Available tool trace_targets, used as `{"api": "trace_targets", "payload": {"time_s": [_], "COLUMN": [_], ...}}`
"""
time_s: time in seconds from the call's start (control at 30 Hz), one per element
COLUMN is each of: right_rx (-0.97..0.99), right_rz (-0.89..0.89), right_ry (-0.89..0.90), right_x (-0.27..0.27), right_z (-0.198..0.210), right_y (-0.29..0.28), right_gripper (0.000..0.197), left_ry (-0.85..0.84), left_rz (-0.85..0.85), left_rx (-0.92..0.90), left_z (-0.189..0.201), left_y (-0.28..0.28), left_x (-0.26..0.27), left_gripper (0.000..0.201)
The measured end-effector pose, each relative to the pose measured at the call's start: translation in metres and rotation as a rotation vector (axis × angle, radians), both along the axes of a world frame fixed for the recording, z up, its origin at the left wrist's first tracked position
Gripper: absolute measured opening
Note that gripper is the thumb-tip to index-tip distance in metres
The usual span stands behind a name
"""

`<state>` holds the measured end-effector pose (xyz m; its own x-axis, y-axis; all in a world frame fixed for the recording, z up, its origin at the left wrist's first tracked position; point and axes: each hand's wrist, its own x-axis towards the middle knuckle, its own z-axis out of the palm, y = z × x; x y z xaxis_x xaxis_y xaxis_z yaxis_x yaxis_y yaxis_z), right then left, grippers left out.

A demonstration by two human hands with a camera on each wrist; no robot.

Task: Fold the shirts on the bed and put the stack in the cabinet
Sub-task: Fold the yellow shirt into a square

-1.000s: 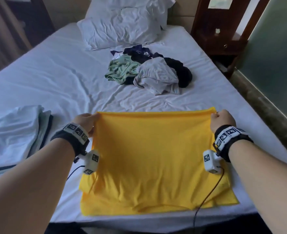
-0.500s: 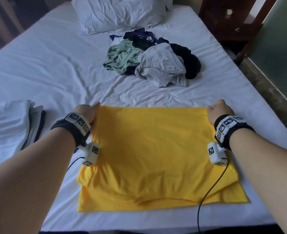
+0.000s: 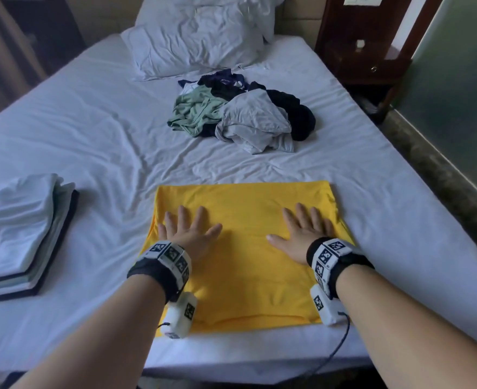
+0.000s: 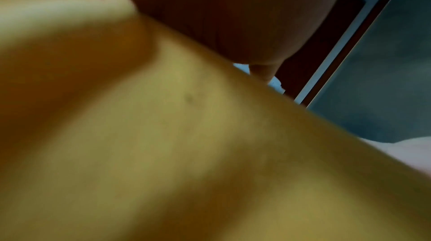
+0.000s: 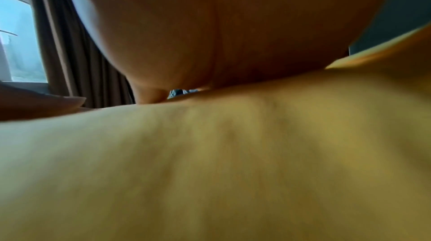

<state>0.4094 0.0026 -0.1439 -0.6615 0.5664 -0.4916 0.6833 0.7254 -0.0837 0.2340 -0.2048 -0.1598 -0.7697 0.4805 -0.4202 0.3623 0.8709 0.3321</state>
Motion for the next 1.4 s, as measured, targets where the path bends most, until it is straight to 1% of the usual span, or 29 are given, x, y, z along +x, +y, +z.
{"api": "trace_targets", "payload": {"time_s": [0.1,0.23,0.3,0.37,0.4,0.43,0.47,0.5,0.53,0.57,0.6,0.63,0.67,0.7,0.77,0.83,0.87,0.9,0.93,0.97,1.03,1.07,1.1,1.17,1.2,1.27,1.33,1.37,1.4], "right_rx": [-0.041,-0.063,-0.072,-0.089,-0.109,-0.14,-0.184,-0.204,-0.18,-0.124,-0.073,-0.064,-0.095,-0.14,-0.157,-0.121,-0.116,-0.121,-0.132,-0.146,-0.177,-0.197,-0.227,-0.35,-0.438,-0.614,-0.752,-0.808,-0.846], "right_rz": [0.008,0.02,0.019,0.017,0.009,-0.025,-0.108,-0.232,-0.37,-0.49,-0.573,-0.627,-0.652,-0.647,-0.59,-0.54,-0.53,-0.521,-0.518,-0.52,-0.537,-0.544,-0.55,-0.58,-0.619,-0.731,-0.832,-0.849,-0.84], "right_ry": [-0.058,-0.081,-0.088,-0.039,0.031,0.146,0.301,0.47,0.597,0.657,0.645,0.601,0.55,0.5,0.407,0.358,0.353,0.355,0.362,0.38,0.438,0.479,0.529,0.668,0.739,0.874,0.971,1.0,1.028], "right_x": [0.0,-0.007,-0.007,-0.004,0.0,0.004,0.01,0.019,0.031,0.043,0.055,0.068,0.079,0.088,0.102,0.112,0.115,0.117,0.119,0.121,0.124,0.125,0.125,0.125,0.124,0.121,0.117,0.113,0.107], "right_z": [-0.003,-0.006,-0.006,-0.003,0.0,0.006,0.012,0.019,0.025,0.03,0.033,0.033,0.031,0.028,0.022,0.017,0.015,0.013,0.012,0.01,0.008,0.007,0.007,0.006,0.005,0.01,0.025,0.035,0.046], "right_y": [0.005,0.01,0.01,0.01,0.012,0.016,0.021,0.027,0.035,0.042,0.047,0.052,0.053,0.051,0.043,0.034,0.031,0.029,0.028,0.03,0.032,0.034,0.035,0.036,0.035,0.029,0.021,0.017,0.013], "right_gripper": [0.094,0.097,0.097,0.096,0.093,0.088,0.08,0.069,0.059,0.051,0.048,0.045,0.041,0.036,0.043,0.046,0.052,0.058,0.057,0.049,0.034,0.031,0.03,0.031,0.03,0.022,0.015,0.016,0.017], "left_ry": [-0.072,-0.089,-0.091,-0.108,-0.096,-0.063,-0.03,0.002,0.019,0.031,0.029,-0.008,-0.082,-0.196,-0.464,-0.66,-0.723,-0.77,-0.783,-0.786,-0.788,-0.784,-0.777,-0.742,-0.733,-0.751,-0.789,-0.817,-0.849], "left_rz": [-0.005,0.004,-0.005,0.007,0.021,0.04,0.081,0.144,0.21,0.265,0.286,0.276,0.264,0.275,0.37,0.45,0.472,0.5,0.518,0.522,0.513,0.52,0.53,0.559,0.574,0.578,0.566,0.549,0.536], "left_rx": [-0.052,-0.057,-0.081,-0.076,-0.045,0.02,0.126,0.294,0.49,0.68,0.832,0.941,1.044,1.143,1.269,1.26,1.233,1.211,1.199,1.187,1.167,1.161,1.148,1.135,1.135,1.129,1.086,1.054,1.027], "left_z": [-0.011,-0.016,-0.013,-0.006,-0.004,0.005,0.015,0.027,0.04,0.051,0.059,0.066,0.068,0.066,0.054,0.034,0.026,0.018,0.011,0.01,0.006,0.006,0.004,0.0,0.0,-0.002,0.004,0.01,0.021], "left_y": [0.002,0.005,0.005,0.004,0.002,0.001,-0.002,-0.002,-0.001,0.003,0.01,0.018,0.028,0.039,0.06,0.073,0.077,0.079,0.081,0.082,0.086,0.087,0.089,0.09,0.09,0.089,0.089,0.088,0.087], "left_x": [-0.01,-0.014,-0.013,-0.009,-0.009,-0.008,-0.006,-0.002,0.005,0.015,0.026,0.041,0.056,0.069,0.094,0.11,0.115,0.118,0.117,0.119,0.115,0.115,0.113,0.112,0.112,0.108,0.104,0.1,0.095], "left_gripper": [0.09,0.091,0.092,0.092,0.089,0.085,0.081,0.077,0.071,0.063,0.057,0.053,0.053,0.055,0.063,0.077,0.091,0.106,0.117,0.121,0.112,0.108,0.111,0.127,0.129,0.127,0.136,0.137,0.127]}}
